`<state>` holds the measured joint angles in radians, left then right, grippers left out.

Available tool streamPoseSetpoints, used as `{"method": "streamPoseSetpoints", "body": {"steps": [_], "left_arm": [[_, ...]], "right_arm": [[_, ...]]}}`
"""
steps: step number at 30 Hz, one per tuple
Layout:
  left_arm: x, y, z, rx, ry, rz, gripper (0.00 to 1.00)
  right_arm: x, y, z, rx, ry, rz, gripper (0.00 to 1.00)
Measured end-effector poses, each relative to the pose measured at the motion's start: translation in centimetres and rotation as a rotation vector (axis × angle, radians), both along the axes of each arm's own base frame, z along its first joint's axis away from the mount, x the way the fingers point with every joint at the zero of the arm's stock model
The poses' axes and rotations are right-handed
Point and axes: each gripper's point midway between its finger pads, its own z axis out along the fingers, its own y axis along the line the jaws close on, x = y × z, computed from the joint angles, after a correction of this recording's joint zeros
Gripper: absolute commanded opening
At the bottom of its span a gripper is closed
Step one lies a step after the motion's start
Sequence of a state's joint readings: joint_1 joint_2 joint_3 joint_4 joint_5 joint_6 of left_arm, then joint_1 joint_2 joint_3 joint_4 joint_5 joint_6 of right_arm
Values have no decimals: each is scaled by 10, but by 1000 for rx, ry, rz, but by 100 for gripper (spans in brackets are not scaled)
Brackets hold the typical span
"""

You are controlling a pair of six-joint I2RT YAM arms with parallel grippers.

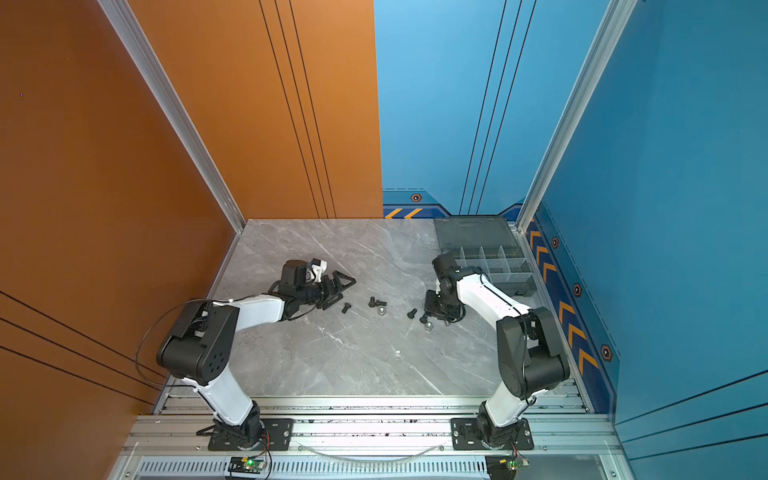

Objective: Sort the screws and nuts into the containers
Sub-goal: 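Move the open right gripper back over the pile of parts, then lower the right gripper around a silver hex nut beside black bolts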

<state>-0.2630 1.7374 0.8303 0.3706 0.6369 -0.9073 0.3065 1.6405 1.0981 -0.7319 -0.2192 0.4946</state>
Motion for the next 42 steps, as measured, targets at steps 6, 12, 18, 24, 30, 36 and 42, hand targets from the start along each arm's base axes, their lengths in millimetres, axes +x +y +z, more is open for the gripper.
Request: {"method": "streamPoseSetpoints", "body": {"steps": [6, 12, 18, 24, 30, 36, 42], "left_arm": [[0, 0, 1, -1, -2, 0, 98], [0, 0, 1, -1, -2, -1, 98], [0, 0, 1, -2, -1, -2, 98], [0, 0, 0, -1, 2, -2, 98], [0, 0, -2, 0, 6, -3, 98], [0, 0, -2, 0, 6, -3, 98], [0, 0, -2, 0, 6, -2, 98]], "right_arm": [[-2, 3, -3, -52, -9, -5, 44], [-5, 6, -17, -102, 13, 6, 44], [-7, 7, -31, -157, 36, 22, 44], [-4, 9, -34, -184, 33, 37, 44], [-1, 10, -38, -194, 37, 39, 44], [-1, 9, -42, -208, 45, 54, 43], [-1, 7, -43, -219, 44, 71, 37]]}}
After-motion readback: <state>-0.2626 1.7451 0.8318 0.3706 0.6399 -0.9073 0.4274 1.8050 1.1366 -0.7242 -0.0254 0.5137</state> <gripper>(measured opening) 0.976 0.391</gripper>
